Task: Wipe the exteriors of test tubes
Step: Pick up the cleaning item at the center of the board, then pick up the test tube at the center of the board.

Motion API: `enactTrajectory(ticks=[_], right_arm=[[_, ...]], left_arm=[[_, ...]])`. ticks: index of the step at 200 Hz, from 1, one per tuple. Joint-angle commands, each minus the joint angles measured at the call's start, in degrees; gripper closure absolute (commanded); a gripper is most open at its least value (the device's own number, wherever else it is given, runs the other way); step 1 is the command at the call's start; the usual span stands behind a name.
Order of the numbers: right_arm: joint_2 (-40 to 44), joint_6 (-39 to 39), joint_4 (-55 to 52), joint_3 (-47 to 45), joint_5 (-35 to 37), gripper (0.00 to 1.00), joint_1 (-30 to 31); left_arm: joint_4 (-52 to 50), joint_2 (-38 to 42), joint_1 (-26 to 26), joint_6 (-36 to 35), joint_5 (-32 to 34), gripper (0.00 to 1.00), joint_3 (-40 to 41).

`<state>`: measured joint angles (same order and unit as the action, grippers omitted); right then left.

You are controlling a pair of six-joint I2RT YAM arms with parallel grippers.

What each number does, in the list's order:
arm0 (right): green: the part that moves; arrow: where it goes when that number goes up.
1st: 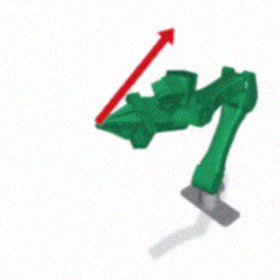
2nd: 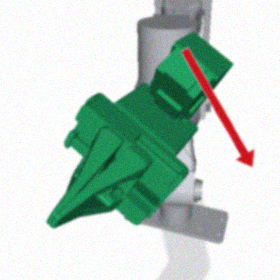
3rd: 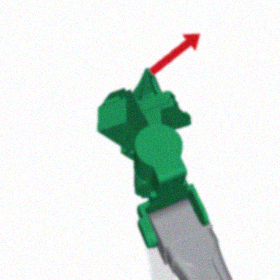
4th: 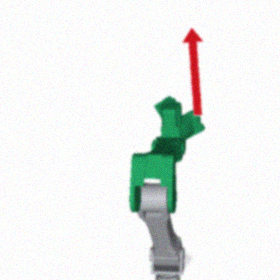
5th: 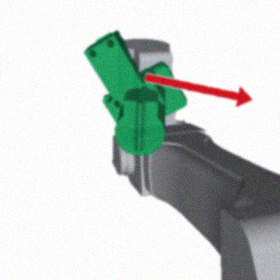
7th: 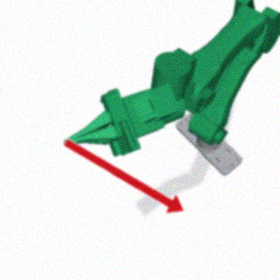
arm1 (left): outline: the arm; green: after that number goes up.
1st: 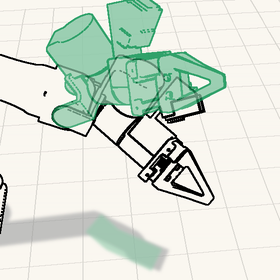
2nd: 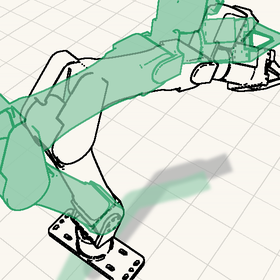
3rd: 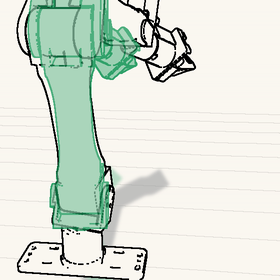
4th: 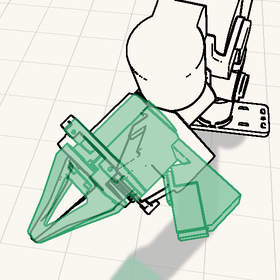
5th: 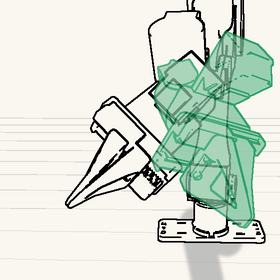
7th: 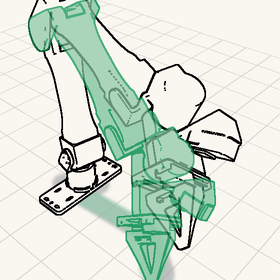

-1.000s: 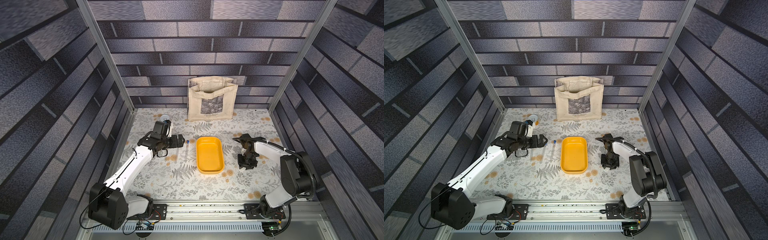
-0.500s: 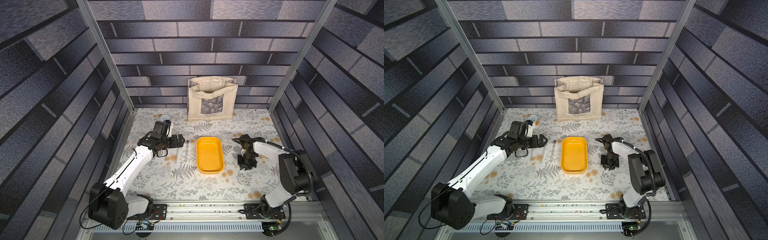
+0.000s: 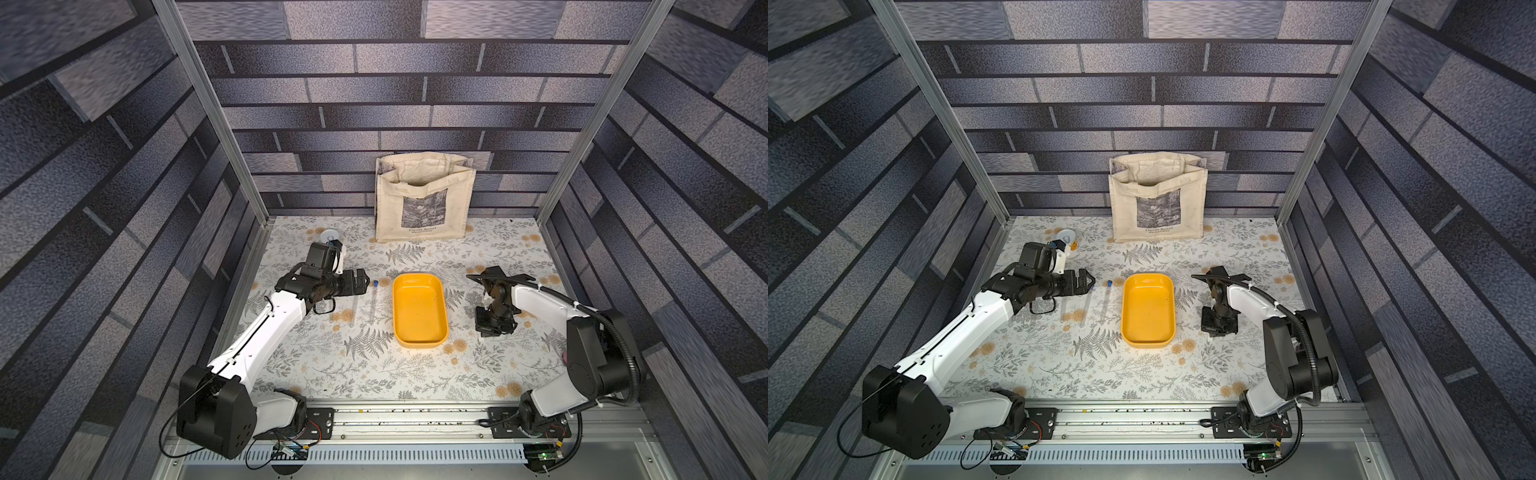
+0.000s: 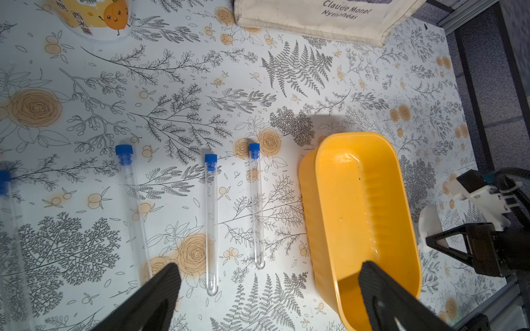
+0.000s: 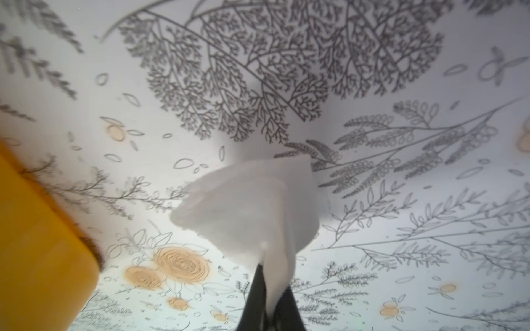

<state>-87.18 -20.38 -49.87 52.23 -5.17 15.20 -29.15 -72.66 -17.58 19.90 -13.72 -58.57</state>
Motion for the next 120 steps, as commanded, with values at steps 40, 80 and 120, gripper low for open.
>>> enactTrajectory(ticks=[40,80,120], right_arm=[[10.10,-2.12,-4.41,0.75,-11.12,1.00,2.66],[11.92,-1.42,-7.89,2.96,-8.04,1.00,9.20],[13.55,-0.85,-8.99,2.89,-6.99,1.00,10.64]], left_arm=[[-2.84,-3.89,-1.37,0.22,3.05,0.00,-3.19],[-5.29,-10.61,-4.07,-0.04,6.67,0.00,-8.23],[-10.39,-21.33,-5.83,-0.09,11.44,0.00,-16.52]])
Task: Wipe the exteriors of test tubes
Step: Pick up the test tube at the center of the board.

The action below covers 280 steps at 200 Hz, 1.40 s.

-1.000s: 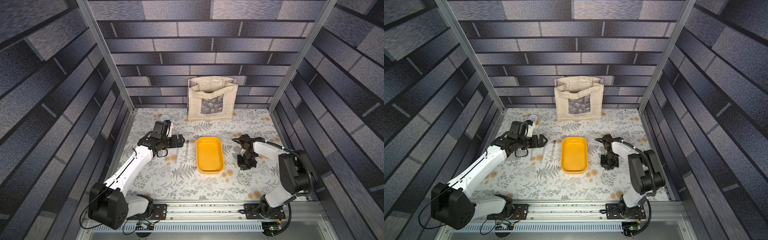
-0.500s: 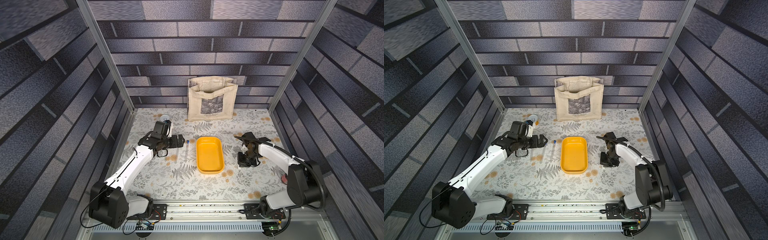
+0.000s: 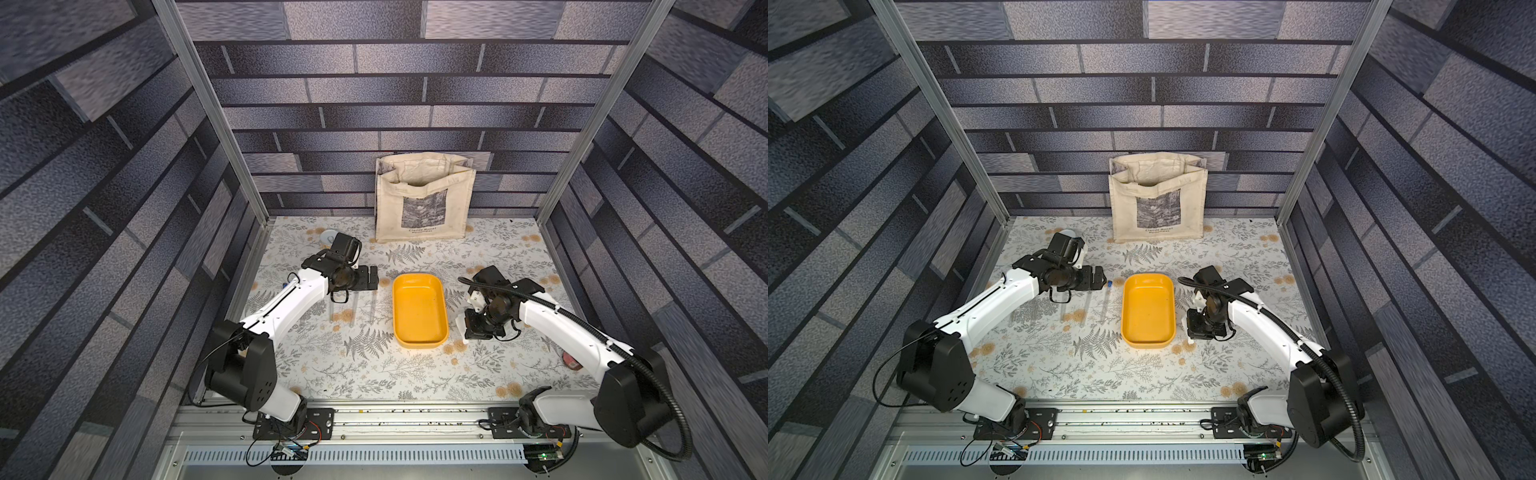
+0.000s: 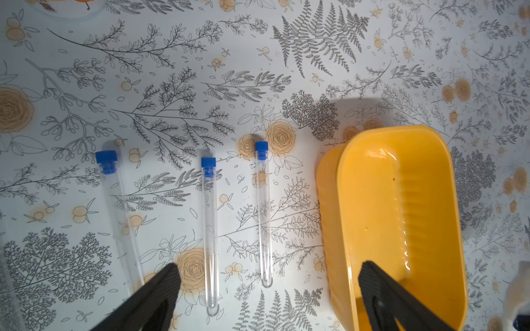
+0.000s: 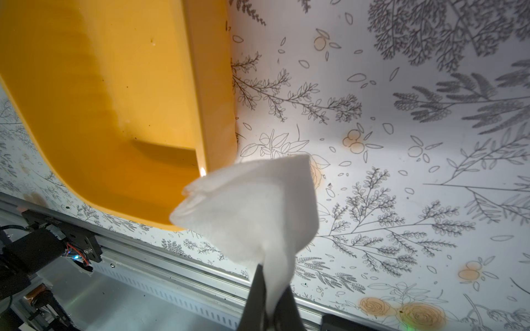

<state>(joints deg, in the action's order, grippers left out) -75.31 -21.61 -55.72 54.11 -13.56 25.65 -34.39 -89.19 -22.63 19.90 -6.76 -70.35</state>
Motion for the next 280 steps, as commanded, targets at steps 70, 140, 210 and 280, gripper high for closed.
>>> enactTrajectory(ticks=[70,140,210,280], right_arm=[[5.26,2.84,-5.08,0.40,2.05,1.00,0.23],[8.77,2.99,-5.99,-0.89,1.97,1.00,0.26],[8.64,3.07,-4.74,-2.17,1.17,1.00,0.19],[9.52,2.78,-4.92,-2.94,1.44,1.00,0.25]], left_arm=[[-11.05,-20.54,-3.67,-0.13,11.15,0.09,-19.89],[-16.48,-31.23,-4.70,-0.17,12.29,0.45,-30.28],[-16.94,-33.53,-4.46,-0.23,10.43,0.51,-30.42],[-17.54,-37.31,-3.67,-0.30,8.80,0.53,-32.98]])
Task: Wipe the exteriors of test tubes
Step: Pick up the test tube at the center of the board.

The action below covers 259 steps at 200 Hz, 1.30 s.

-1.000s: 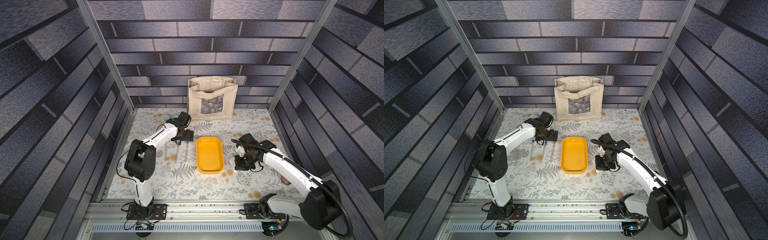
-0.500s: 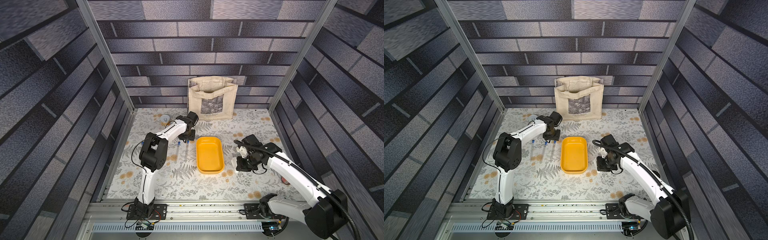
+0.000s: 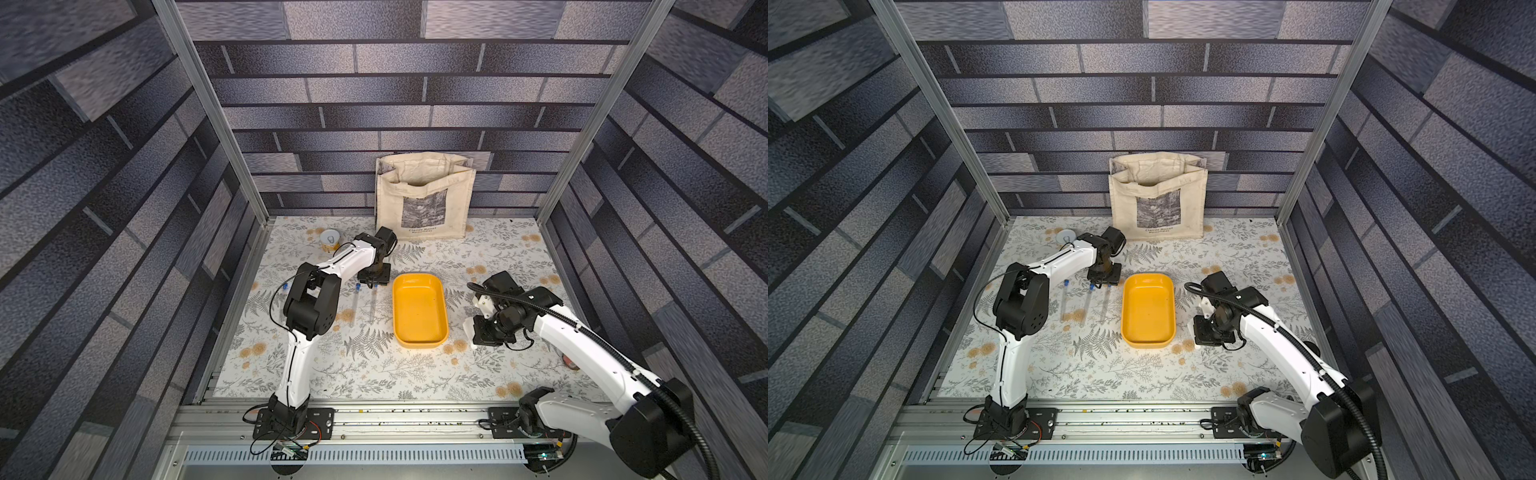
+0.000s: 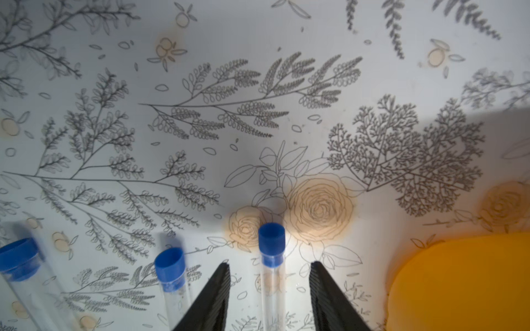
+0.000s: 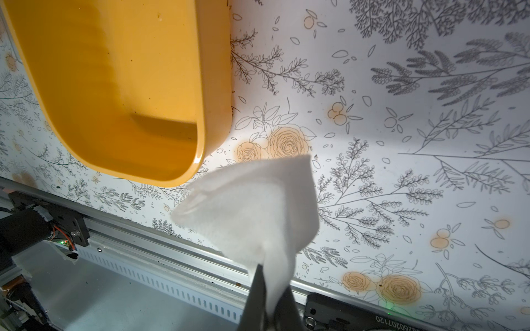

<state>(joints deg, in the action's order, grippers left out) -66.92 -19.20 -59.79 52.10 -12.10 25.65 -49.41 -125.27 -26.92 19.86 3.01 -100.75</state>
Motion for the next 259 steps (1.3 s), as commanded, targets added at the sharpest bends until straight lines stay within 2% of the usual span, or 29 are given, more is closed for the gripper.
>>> enactTrajectory(ticks=[1,45,71,137,191,213,259], right_arm=[[1.15,0.34,-0.85,-0.98,0.02,1.00,0.26],[1.57,0.20,-0.85,-1.25,0.05,1.00,0.19],[1.68,0.09,-0.94,-1.34,0.25,1.00,0.19],[1.57,0.09,-0.94,-1.38,0.44,1.00,0.24],[1.96,-0.05,-0.94,-1.38,0.59,1.00,0.20],[2.04,0.02,-0.94,-1.38,0.64,1.00,0.19],[2.10,0.29,-0.40,-1.05,-0.29,1.00,0.24]], left_arm=[[-2.57,-1.30,0.63,-0.26,-0.93,0.53,-2.64],[-2.90,-2.86,1.00,-0.08,-1.56,0.53,-3.76],[-3.25,-3.71,1.16,-0.09,-2.39,0.60,-4.44],[-3.76,-4.88,1.10,-0.08,-2.76,0.60,-4.37],[-4.29,-5.68,1.16,-0.50,-2.70,0.72,-4.45],[-4.56,-5.76,1.16,-0.51,-2.68,0.80,-4.30],[-4.87,-5.01,1.16,-0.86,-2.80,0.84,-4.28]])
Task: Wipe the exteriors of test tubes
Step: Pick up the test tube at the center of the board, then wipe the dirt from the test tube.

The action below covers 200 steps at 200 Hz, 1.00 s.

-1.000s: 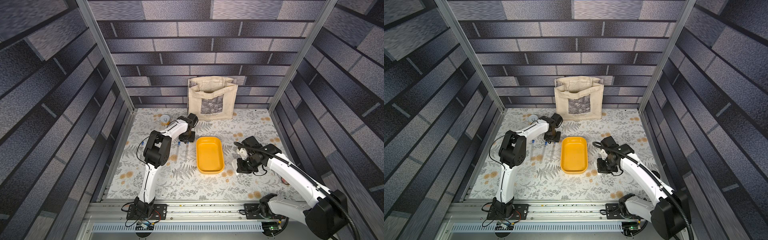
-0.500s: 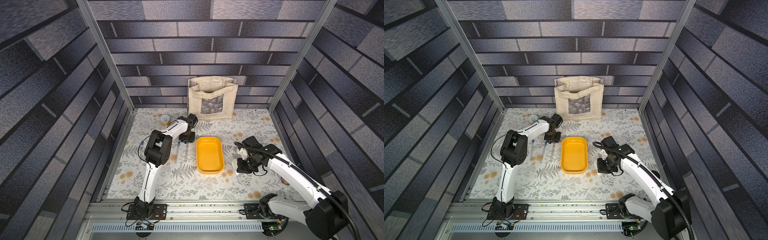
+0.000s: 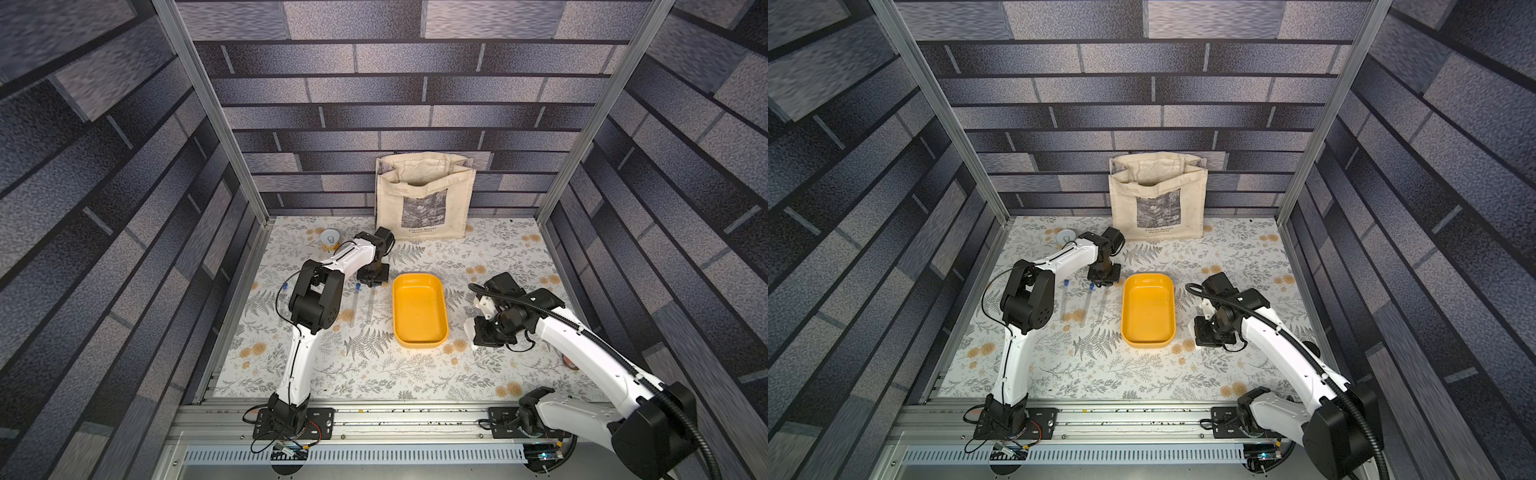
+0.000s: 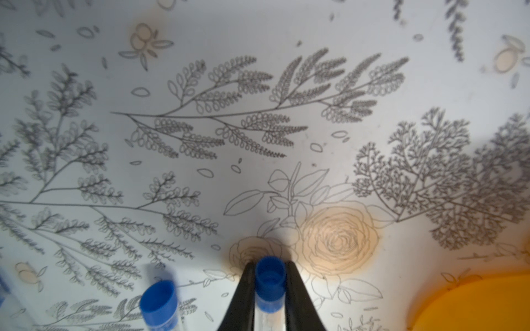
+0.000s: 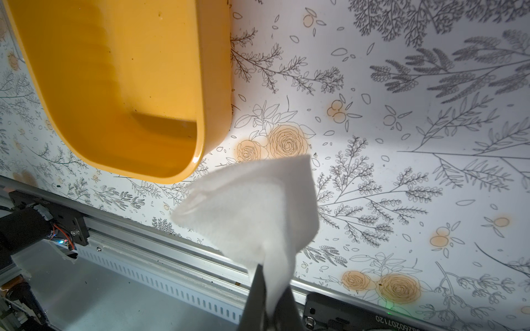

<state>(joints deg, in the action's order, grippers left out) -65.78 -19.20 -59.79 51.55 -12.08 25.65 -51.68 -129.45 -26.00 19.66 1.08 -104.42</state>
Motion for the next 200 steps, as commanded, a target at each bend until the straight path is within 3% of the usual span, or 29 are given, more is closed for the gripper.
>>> enactTrajectory(ticks=[1,33,99,138,200], right_arm=[[0.98,0.39,-0.36,-0.50,-0.45,1.00,0.21],[-0.34,1.45,1.30,2.43,-1.90,1.00,1.64],[-9.94,2.24,9.46,13.68,-1.39,1.00,11.31],[-13.61,2.63,20.45,16.18,-4.65,1.00,16.63],[-14.05,3.12,32.48,10.60,-11.03,1.00,18.47]], left_arm=[[-2.62,-0.82,0.25,-0.67,-0.89,0.84,-0.61],[-2.38,3.74,0.42,-1.13,-1.07,0.85,1.28],[0.12,18.57,1.54,-1.91,-6.76,0.86,8.74],[3.08,24.47,1.65,-1.70,-15.59,0.88,11.29],[15.60,28.25,-0.04,1.67,-31.24,0.88,17.58]])
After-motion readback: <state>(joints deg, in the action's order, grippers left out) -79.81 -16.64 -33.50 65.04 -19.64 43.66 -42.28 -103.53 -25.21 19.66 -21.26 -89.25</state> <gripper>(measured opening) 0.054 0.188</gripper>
